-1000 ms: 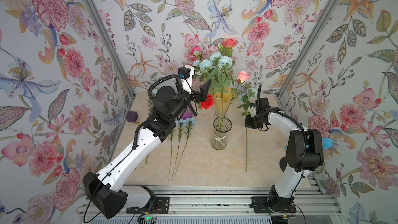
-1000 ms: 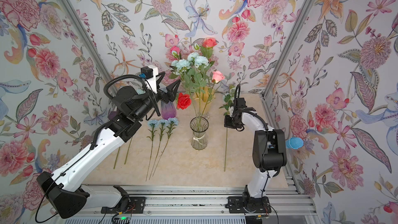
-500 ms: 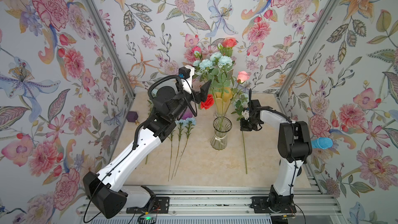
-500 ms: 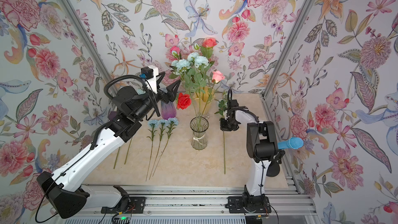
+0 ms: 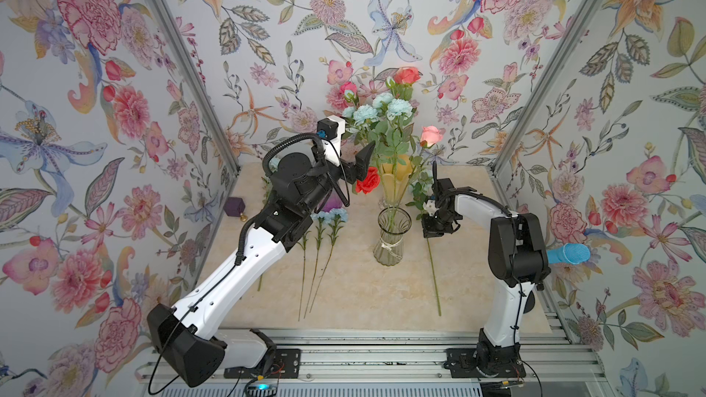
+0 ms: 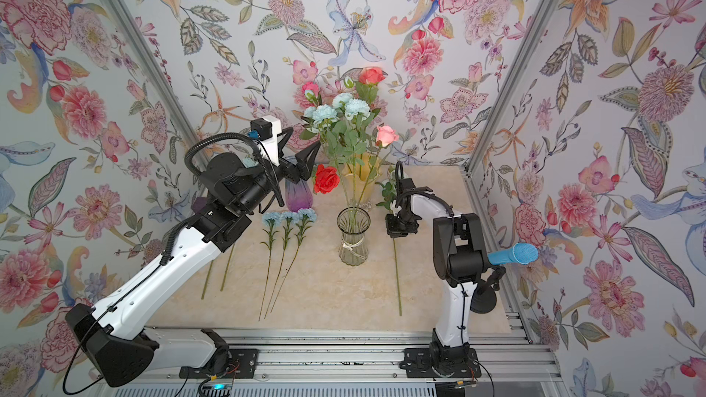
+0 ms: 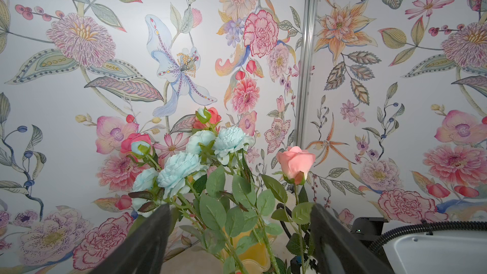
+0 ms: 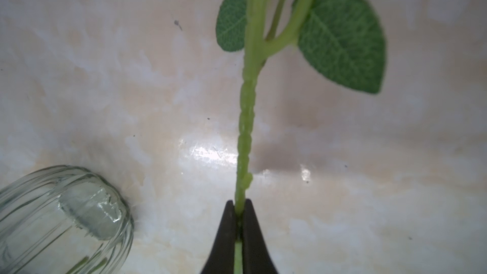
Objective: Pick out blue flowers from the vase
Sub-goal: Place the flower at the center of the board.
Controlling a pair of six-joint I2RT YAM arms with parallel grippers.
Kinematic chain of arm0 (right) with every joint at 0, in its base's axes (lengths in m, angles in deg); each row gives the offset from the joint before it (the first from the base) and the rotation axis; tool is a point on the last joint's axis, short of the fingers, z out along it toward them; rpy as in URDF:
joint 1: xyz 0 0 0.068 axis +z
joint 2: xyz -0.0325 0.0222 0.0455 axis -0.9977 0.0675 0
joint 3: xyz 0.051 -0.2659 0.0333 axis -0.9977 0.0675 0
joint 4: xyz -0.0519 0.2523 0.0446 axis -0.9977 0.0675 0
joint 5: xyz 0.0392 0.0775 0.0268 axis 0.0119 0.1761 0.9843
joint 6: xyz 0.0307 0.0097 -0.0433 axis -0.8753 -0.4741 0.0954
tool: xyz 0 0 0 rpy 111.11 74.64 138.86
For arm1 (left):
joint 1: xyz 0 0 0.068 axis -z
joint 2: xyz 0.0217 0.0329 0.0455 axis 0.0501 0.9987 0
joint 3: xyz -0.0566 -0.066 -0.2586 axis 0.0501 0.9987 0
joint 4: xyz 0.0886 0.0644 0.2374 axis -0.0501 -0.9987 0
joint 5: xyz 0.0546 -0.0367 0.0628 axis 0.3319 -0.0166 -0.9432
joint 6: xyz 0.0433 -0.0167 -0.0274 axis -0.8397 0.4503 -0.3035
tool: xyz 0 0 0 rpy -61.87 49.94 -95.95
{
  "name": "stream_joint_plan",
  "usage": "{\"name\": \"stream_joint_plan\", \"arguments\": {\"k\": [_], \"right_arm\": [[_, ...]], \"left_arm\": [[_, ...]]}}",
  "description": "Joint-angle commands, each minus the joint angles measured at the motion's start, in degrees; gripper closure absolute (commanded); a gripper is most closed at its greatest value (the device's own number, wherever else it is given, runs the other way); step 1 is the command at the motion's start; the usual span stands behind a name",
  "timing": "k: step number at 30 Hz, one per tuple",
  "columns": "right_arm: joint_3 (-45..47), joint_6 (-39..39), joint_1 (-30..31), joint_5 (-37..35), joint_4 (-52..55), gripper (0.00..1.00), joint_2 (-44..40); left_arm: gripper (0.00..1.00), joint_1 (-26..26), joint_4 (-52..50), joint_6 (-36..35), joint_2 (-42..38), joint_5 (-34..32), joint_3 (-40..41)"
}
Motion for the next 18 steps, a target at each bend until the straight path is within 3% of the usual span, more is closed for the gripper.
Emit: {"name": "stream_joint_plan", "arguments": {"k": [1,9,18], "right_arm": [[-1.68,0.47,0.29,-1.86,3.24,0.88,-0.88],[0.05,-0.82,0.68,-1.73,0.95,0.63,-10.83],[6.97,-2.51,0.98,-5.69,-12.10,0.58,-26.96]], "left_arm": [[0.16,-0.24,0.70,-0.98,0.75,-1.03,-0.29],[0.26,-0.26,-4.94,-1.45,4.21,1.08,-5.34],[0.35,-0.33,-9.59,4.43,7.01,1.00,-3.39]]}}
